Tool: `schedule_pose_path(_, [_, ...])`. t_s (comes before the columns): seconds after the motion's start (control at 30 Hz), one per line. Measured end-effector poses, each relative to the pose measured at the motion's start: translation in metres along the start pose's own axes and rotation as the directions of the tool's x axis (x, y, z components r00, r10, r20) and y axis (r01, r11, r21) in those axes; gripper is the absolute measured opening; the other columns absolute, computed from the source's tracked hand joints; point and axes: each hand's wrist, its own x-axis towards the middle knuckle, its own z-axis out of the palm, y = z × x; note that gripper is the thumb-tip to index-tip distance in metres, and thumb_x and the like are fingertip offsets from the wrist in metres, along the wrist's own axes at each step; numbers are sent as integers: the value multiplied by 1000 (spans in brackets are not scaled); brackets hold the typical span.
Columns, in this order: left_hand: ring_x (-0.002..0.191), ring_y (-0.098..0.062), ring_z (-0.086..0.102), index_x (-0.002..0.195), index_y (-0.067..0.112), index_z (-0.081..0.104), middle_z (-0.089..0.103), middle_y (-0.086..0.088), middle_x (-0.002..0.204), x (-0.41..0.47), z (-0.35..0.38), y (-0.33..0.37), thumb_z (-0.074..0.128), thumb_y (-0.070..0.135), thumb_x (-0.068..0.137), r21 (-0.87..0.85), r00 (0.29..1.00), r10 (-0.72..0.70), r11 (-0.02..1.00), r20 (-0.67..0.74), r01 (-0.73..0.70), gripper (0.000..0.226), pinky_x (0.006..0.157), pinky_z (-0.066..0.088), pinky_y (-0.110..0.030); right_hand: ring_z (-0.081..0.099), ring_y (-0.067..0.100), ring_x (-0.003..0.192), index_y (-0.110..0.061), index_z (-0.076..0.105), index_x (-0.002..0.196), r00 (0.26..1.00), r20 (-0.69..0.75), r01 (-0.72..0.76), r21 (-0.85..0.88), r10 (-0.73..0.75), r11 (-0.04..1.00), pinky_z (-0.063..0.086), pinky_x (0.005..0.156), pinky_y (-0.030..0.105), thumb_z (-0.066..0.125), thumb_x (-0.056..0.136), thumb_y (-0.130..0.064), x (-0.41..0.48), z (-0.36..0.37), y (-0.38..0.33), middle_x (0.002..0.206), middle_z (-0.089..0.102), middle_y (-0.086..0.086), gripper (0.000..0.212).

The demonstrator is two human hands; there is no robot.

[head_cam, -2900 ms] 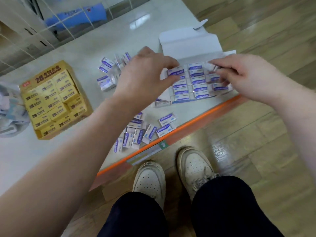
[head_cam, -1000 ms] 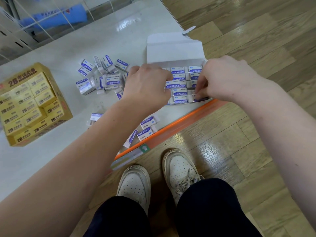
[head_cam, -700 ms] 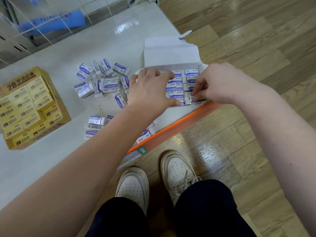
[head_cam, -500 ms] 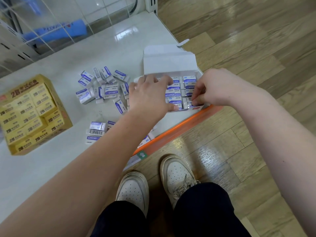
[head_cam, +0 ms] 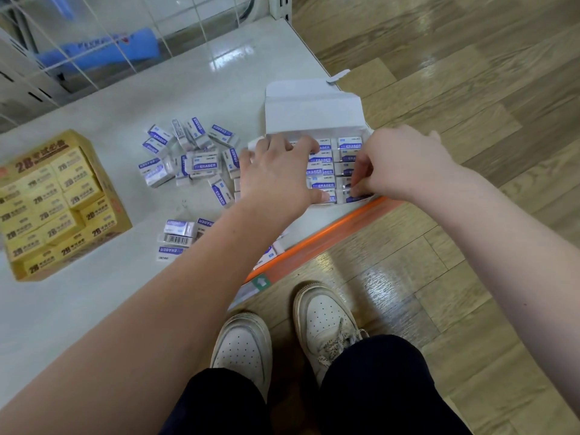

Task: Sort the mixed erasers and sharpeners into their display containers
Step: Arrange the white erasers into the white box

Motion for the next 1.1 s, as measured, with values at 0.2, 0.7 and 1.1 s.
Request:
schedule_pose_path(0.2, [131, -27, 30, 136, 36, 34, 40, -5, 135, 1, 1, 1, 67, 58, 75, 0, 1000, 11, 1000, 0, -11, 72, 110, 20, -48, 46, 21, 102, -35, 65, 84, 986, -168, 1, 55, 9, 998, 23, 78, 38, 66, 83, -36, -15, 17, 7, 90, 61, -3, 2])
schedule_pose_path(0.7, [130, -28, 31, 136, 35, 34, 41, -5, 135, 1, 0, 1, 66, 59, 75, 4, 1000, 14, 1000, 8, -14, 73, 108, 22, -46, 47, 24, 110, -26, 63, 105, 993, 7, 117, -88, -117, 989, 28, 88, 42, 56, 91, -26, -6, 9, 2, 106, 61, 2, 16])
schedule_pose_path(1.1, [130, -27, 31, 137, 34, 32, 40, -5, 135, 1, -1, 2, 65, 58, 77, 20, 1000, 24, 1000, 16, -24, 73, 108, 22, -46, 38, 7, 59, -23, 70, 101, 968, -250, 78, 307, 2, 948, 31, 50, 10, 60, 90, -25, -18, -33, 34, 63, 37, -19, 15])
